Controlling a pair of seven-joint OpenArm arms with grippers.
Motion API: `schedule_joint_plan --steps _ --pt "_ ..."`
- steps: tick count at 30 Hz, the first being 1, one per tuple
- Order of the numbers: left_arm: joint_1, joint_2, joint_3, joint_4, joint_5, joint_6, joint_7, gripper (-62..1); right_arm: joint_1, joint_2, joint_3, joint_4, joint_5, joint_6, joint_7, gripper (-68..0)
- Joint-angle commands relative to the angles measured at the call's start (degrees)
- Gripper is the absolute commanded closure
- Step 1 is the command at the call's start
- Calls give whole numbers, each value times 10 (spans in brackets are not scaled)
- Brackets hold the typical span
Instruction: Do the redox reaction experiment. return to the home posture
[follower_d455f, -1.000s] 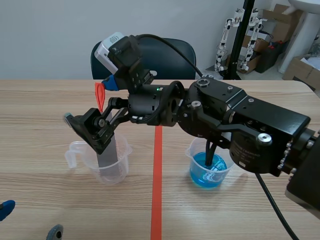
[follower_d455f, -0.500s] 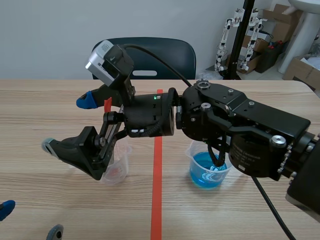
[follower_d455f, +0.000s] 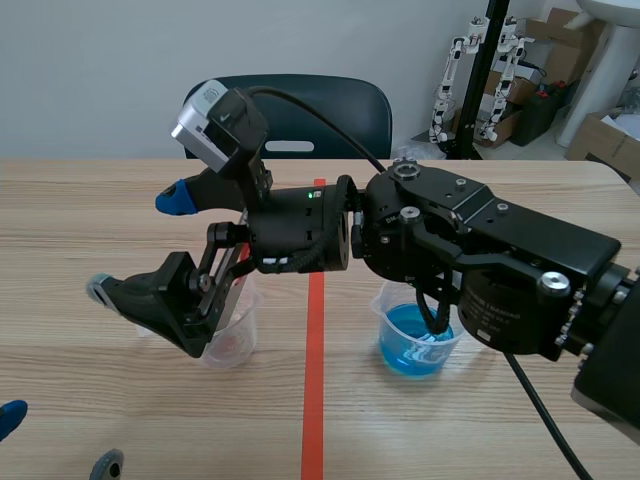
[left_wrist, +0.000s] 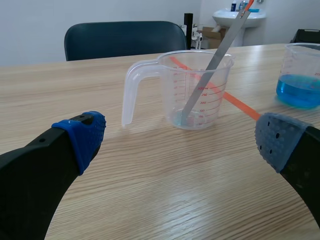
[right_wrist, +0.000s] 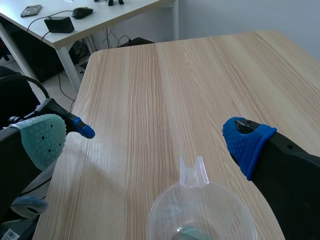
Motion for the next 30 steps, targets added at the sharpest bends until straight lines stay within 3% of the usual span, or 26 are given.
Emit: schedule_joint_plan --steps 1,5,11,20,26,30 --pt "11 -16 1 9 -5 -1 -10 -623 12 -2 1 4 7 1 12 -679" --pt "30 -40 1 31 -13 -1 -10 -623 14 -2 2 6 7 1 12 -679" --pt "70 -91 1 91 -80 -2 -10 -623 35 1 2 17 7 2 -3 -679" --pt "155 -197 1 228 -140 -2 -7 -623 42 14 45 95 8 -1 -59 -679" --pt "227 -275 1 329 -208 -1 -3 -623 42 44 82 172 26 -36 -94 -679" --pt "265 -311 1 396 -254 -1 40 -623 39 78 107 224 39 -77 -107 -679"
